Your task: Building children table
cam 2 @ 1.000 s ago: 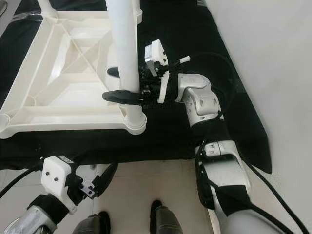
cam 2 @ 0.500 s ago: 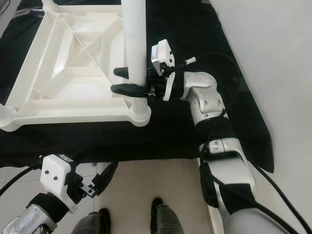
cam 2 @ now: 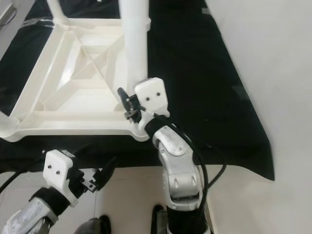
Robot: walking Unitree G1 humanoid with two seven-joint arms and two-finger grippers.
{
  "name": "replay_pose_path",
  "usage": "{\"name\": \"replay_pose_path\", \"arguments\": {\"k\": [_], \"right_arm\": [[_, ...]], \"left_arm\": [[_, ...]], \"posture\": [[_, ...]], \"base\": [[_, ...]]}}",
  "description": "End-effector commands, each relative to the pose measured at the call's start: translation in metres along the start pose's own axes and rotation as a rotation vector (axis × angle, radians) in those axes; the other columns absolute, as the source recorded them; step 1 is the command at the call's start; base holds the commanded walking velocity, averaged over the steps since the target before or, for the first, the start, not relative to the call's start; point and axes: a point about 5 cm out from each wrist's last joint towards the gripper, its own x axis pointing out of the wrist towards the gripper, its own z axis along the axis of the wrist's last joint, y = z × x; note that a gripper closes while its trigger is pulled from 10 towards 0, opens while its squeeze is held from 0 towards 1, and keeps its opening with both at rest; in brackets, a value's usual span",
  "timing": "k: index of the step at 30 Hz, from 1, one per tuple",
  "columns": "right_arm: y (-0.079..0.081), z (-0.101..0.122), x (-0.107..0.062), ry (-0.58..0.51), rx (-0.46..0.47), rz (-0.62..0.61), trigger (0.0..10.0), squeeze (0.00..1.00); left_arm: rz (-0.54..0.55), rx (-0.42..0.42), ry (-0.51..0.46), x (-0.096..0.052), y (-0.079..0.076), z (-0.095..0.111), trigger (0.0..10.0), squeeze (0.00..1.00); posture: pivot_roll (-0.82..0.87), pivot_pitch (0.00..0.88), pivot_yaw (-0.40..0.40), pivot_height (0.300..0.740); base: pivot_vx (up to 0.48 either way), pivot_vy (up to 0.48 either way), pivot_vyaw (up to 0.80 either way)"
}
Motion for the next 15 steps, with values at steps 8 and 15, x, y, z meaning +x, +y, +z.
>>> {"name": "replay_pose_path", "arguments": {"k": [8, 15], "right_arm": [[0.014, 0.002, 0.021, 0.005, 0.227, 0.242, 10.0, 1.00], [-0.017, 0.022, 0.018, -0.098, -0.020, 0.756, 10.0, 0.00]], "left_arm": [[0.033, 0.011, 0.012, -0.003, 0.002, -0.003, 10.0, 0.00], [0.013, -0.002, 0.013, -0.005, -0.002, -0.002, 10.0, 0.00]], "posture": [[0.10, 0.288, -0.039, 0.740], [0.11, 0.309, -0.036, 0.740]], "base": [[0.000, 0.000, 0.00], [0.000, 0.000, 0.00]]}}
